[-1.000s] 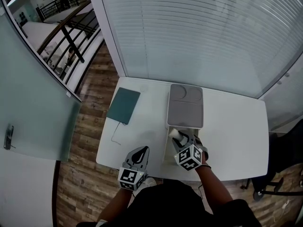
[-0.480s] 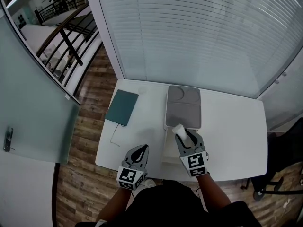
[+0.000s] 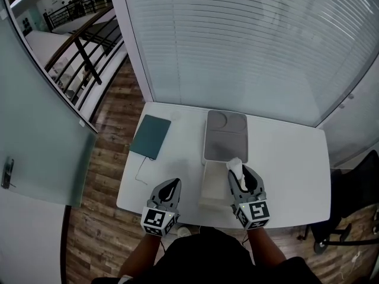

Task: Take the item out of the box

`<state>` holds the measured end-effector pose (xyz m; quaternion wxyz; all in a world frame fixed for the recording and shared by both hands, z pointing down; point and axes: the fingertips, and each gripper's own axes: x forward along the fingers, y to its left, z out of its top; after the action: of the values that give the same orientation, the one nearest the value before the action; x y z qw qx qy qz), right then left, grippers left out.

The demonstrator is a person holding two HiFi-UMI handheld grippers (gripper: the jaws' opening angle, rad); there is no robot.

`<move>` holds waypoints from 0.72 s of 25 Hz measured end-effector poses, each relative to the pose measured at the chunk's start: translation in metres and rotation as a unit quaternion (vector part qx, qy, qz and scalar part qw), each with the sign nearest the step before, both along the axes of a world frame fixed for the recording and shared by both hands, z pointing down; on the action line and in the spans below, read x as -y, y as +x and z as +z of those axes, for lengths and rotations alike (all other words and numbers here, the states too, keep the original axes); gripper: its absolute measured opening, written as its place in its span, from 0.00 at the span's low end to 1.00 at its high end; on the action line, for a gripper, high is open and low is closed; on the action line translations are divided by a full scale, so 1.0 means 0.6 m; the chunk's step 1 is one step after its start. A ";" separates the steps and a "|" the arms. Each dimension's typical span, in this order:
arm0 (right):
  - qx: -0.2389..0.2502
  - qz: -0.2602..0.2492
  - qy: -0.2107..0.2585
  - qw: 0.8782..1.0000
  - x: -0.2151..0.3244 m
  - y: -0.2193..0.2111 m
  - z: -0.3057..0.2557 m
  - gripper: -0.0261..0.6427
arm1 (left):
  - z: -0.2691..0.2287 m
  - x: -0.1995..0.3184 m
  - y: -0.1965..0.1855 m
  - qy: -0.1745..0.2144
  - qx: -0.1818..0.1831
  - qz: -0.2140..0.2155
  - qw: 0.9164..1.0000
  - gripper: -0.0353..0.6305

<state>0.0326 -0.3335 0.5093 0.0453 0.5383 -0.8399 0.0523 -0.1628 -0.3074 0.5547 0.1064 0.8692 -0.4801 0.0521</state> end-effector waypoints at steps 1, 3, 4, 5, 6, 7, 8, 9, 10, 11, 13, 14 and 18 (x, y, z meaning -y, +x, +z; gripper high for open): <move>0.008 0.005 0.008 1.000 -0.002 0.003 -0.009 0.30 | 0.000 0.000 0.001 0.000 -0.001 0.000 1.000 0.07; 0.024 0.012 0.025 0.999 -0.006 0.009 -0.026 0.30 | 0.002 -0.001 0.001 -0.001 0.000 0.000 1.000 0.07; 0.034 0.014 0.034 0.999 -0.008 0.011 -0.035 0.29 | 0.002 -0.002 0.002 -0.001 0.000 0.001 1.000 0.07; 0.044 0.016 0.043 0.998 -0.009 0.014 -0.046 0.29 | 0.003 -0.002 0.004 -0.002 0.001 0.002 1.000 0.07; 0.056 0.018 0.052 0.997 -0.011 0.017 -0.058 0.29 | 0.002 -0.004 0.006 -0.002 0.001 0.004 1.000 0.07; 0.065 0.018 0.061 0.996 -0.012 0.019 -0.068 0.29 | 0.002 -0.005 0.008 -0.002 0.002 0.007 1.000 0.07; 0.071 0.018 0.069 0.995 -0.015 0.020 -0.075 0.29 | 0.001 -0.006 0.011 -0.001 0.003 0.009 1.000 0.07; 0.074 0.017 0.076 0.994 -0.017 0.021 -0.080 0.29 | 0.000 -0.007 0.013 -0.001 0.003 0.012 1.000 0.07; 0.075 0.018 0.081 0.994 -0.018 0.022 -0.084 0.29 | -0.001 -0.007 0.016 0.000 0.004 0.014 1.000 0.07; 0.073 0.019 0.084 0.994 -0.019 0.022 -0.088 0.29 | -0.002 -0.006 0.019 0.000 0.003 0.017 1.000 0.07; 0.069 0.022 0.087 0.994 -0.020 0.023 -0.093 0.29 | -0.003 -0.007 0.024 -0.001 0.003 0.021 1.000 0.07; 0.069 0.024 0.088 0.993 -0.021 0.024 -0.094 0.29 | -0.003 -0.008 0.026 -0.001 0.002 0.022 1.000 0.07; 0.062 0.030 0.093 0.993 -0.021 0.028 -0.096 0.29 | -0.003 -0.008 0.033 -0.002 0.000 0.026 1.000 0.07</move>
<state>0.0494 -0.3206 0.4515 -0.0590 0.5605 -0.8260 0.0090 -0.1432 -0.3027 0.5530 0.1062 0.8812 -0.4573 0.0559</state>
